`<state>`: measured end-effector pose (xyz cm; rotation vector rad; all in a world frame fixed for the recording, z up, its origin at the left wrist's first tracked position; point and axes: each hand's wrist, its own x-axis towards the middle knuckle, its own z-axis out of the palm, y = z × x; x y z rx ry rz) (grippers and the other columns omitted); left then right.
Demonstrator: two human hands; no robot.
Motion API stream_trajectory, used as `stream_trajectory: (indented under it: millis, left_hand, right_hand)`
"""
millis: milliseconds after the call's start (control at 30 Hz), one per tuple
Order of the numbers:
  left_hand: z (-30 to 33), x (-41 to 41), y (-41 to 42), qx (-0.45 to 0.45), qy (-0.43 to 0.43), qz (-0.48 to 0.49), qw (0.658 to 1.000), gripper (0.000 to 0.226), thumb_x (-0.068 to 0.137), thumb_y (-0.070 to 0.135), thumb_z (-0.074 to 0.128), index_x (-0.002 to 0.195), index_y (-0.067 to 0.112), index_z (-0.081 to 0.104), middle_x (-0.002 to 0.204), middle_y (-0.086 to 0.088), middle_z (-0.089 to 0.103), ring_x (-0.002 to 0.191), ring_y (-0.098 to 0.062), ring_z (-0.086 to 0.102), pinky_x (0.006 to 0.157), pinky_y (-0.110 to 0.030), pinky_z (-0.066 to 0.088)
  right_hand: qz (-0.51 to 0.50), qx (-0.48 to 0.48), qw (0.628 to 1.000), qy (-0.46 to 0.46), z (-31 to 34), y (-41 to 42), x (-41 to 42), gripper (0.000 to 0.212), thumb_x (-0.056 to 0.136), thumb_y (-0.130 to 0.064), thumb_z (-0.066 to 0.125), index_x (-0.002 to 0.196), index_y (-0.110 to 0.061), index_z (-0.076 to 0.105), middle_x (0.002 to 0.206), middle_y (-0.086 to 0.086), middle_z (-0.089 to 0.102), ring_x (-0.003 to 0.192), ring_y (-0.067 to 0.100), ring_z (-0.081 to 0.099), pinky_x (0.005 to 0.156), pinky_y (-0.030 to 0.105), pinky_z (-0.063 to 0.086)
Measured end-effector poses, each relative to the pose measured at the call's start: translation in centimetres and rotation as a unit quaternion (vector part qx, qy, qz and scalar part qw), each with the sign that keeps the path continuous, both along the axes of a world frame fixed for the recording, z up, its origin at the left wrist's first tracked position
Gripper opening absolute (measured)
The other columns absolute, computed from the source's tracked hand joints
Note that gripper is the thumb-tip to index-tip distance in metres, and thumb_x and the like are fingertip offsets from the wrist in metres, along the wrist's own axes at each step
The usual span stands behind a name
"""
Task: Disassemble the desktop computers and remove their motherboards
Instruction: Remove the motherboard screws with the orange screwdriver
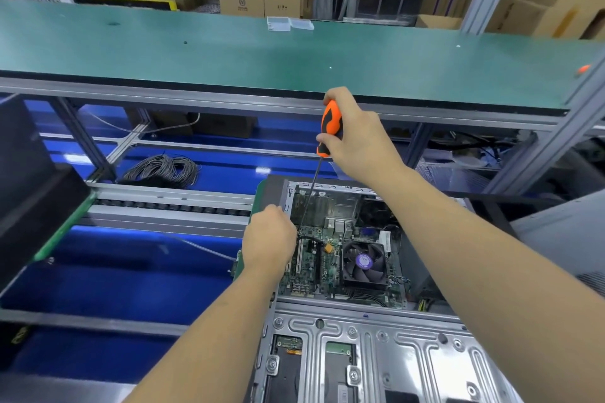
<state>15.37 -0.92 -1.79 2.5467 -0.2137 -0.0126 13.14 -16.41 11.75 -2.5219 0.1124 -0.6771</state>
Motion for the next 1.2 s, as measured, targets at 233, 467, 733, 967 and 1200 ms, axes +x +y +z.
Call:
stream_trajectory:
  millis: [233, 467, 733, 967, 1200]
  left_hand:
    - [0.4, -0.2, 0.0, 0.004, 0.007, 0.003, 1.0, 0.039, 0.107, 0.025, 0.031, 0.096, 0.003, 0.061, 0.085, -0.014, 0.068, 0.076, -0.032, 0.066, 0.066, -0.037, 0.056]
    - [0.5, -0.3, 0.0, 0.005, 0.004, 0.002, 1.0, 0.04, 0.108, 0.025, 0.03, 0.097, 0.003, 0.061, 0.085, -0.013, 0.067, 0.076, -0.03, 0.066, 0.063, -0.034, 0.052]
    - [0.7, -0.4, 0.1, 0.002, 0.008, 0.0, 1.0, 0.04, 0.108, 0.025, 0.03, 0.096, 0.003, 0.061, 0.086, -0.013, 0.068, 0.076, -0.031, 0.066, 0.065, -0.036, 0.054]
    - [0.6, -0.4, 0.1, 0.017, -0.001, -0.005, 1.0, 0.038, 0.108, 0.023, 0.031, 0.097, 0.003, 0.061, 0.091, -0.015, 0.068, 0.079, -0.031, 0.065, 0.062, -0.032, 0.043]
    - [0.6, -0.5, 0.2, 0.0, 0.003, 0.007, 1.0, 0.038, 0.108, 0.025, 0.031, 0.091, 0.005, 0.059, 0.082, -0.01, 0.063, 0.07, -0.026, 0.056, 0.06, -0.03, 0.038]
  right_hand:
    - [-0.008, -0.001, 1.0, -0.004, 0.1, -0.5, 0.2, 0.041, 0.092, -0.016, 0.067, 0.117, -0.03, 0.037, 0.075, -0.007, 0.048, 0.063, 0.013, 0.049, 0.059, 0.031, 0.044]
    - [-0.01, -0.003, 1.0, -0.007, -0.2, -0.7, 0.3, 0.042, 0.092, -0.017, 0.067, 0.116, -0.032, 0.036, 0.074, -0.008, 0.047, 0.061, 0.012, 0.048, 0.057, 0.028, 0.041]
    - [-0.01, 0.001, 1.0, 0.009, 0.0, -0.3, 0.3, 0.041, 0.093, -0.018, 0.067, 0.118, -0.029, 0.037, 0.075, -0.008, 0.046, 0.063, 0.012, 0.05, 0.059, 0.03, 0.044]
    - [-0.115, -0.179, 0.974, 0.078, 3.4, 0.7, 1.6, 0.048, 0.097, -0.061, 0.046, 0.096, -0.013, 0.045, 0.069, 0.002, 0.041, 0.068, 0.031, 0.045, 0.059, 0.037, 0.037]
    - [0.127, -0.219, 0.931, 0.262, 7.9, 1.6, 3.5, 0.014, 0.096, -0.021, 0.061, 0.11, -0.019, 0.064, 0.098, 0.0, 0.063, 0.087, 0.022, 0.057, 0.076, 0.031, 0.045]
